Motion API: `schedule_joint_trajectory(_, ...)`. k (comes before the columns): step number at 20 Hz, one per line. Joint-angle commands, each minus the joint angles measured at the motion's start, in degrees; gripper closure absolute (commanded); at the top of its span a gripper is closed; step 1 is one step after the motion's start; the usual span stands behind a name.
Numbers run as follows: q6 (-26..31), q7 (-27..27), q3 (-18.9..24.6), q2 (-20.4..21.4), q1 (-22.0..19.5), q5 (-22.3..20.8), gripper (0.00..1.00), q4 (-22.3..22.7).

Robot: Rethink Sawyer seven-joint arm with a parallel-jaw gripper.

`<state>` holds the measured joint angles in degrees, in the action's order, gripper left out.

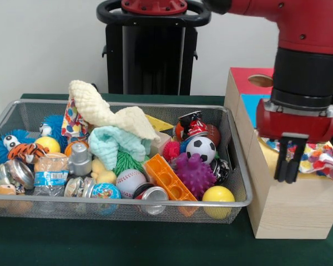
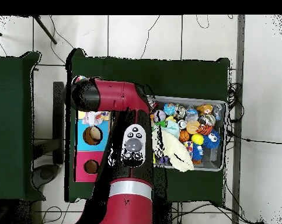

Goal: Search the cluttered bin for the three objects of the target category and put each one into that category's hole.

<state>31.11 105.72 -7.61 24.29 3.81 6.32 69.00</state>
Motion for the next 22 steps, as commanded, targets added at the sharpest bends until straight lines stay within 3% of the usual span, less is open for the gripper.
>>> schedule_joint_trajectory(1,-4.2,5.6,6.0,-2.1,-2.4,-1.5,1.00,11.8)
schedule_joint_trajectory(7,-3.1,6.1,5.3,-0.6,-1.5,-1.0,1.00,12.4)
schedule_joint_trajectory(14,-3.0,7.0,2.7,1.1,0.4,-1.3,1.00,8.8)
schedule_joint_trajectory(22,-1.1,5.7,3.0,3.0,0.1,-0.7,1.00,5.5)
